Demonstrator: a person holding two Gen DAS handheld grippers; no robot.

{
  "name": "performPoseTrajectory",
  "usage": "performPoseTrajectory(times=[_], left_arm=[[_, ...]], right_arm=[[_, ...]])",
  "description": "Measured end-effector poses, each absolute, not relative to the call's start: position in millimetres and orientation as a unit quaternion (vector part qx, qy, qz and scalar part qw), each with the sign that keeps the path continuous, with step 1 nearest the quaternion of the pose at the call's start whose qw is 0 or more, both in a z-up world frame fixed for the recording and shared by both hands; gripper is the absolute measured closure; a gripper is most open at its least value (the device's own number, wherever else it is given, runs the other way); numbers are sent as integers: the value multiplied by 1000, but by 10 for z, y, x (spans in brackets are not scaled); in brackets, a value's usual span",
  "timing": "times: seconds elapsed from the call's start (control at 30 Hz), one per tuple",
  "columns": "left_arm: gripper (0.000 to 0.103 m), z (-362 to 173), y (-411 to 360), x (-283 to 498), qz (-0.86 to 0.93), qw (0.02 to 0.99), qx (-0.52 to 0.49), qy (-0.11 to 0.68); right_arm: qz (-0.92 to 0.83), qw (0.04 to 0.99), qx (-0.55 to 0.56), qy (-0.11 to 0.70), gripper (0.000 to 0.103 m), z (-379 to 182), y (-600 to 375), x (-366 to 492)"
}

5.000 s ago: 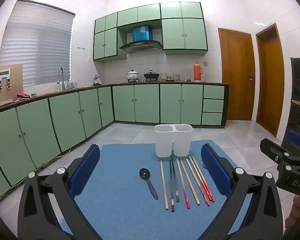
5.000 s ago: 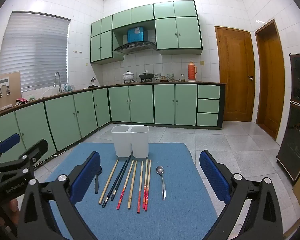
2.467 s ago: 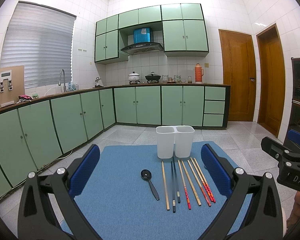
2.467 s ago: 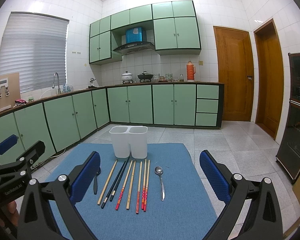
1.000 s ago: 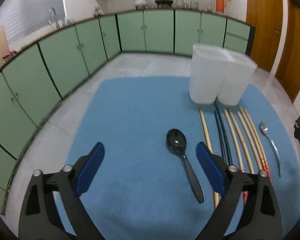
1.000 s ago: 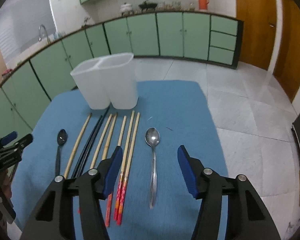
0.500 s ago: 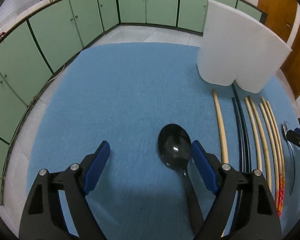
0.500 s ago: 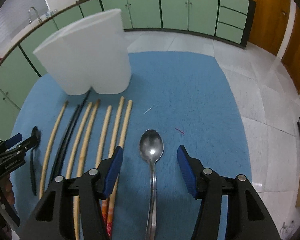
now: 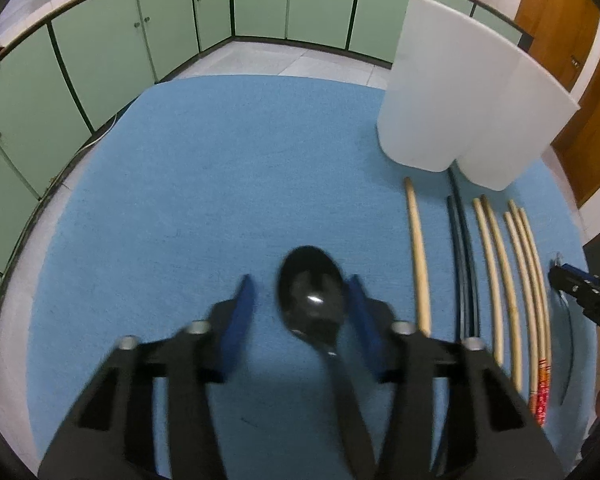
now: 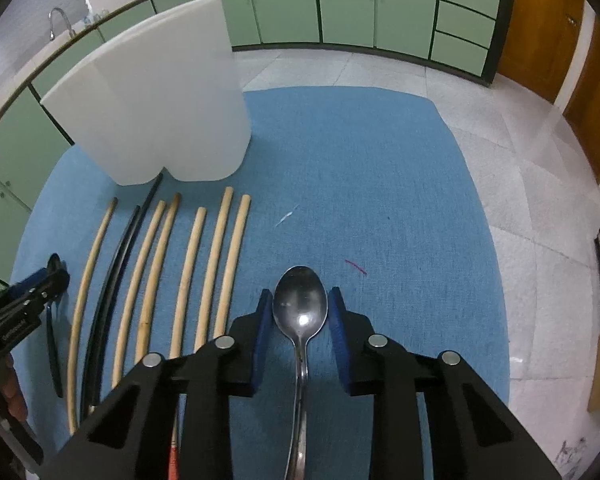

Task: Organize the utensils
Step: 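Lower both spoons into the white holder and open both tools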

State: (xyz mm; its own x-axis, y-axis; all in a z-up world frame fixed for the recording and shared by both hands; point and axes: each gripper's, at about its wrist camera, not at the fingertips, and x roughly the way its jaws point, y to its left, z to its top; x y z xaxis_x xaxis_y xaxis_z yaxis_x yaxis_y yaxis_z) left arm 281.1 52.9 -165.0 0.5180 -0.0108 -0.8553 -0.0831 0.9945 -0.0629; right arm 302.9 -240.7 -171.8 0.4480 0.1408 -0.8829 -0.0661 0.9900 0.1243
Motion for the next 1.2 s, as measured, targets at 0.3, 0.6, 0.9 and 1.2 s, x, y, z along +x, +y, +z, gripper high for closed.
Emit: performPoseTrajectory(times=[0.3, 0.6, 0.9, 1.2], left_arm=[[69, -1388, 536, 2482, -14, 908, -62, 414], [69, -676, 427, 2138, -24, 964, -48, 262], [69, -80, 70, 2462, -58, 984, -41, 165], [69, 195, -273, 3078, -53, 993, -20, 100]], right_arm=[[70, 887, 75, 451, 75, -1401, -2467, 2736], [105, 937, 103, 316, 75, -647, -2491, 2591], [137, 953, 117, 245, 75, -38, -2527, 2777], [144, 964, 100, 202, 75, 394, -2402, 3205]])
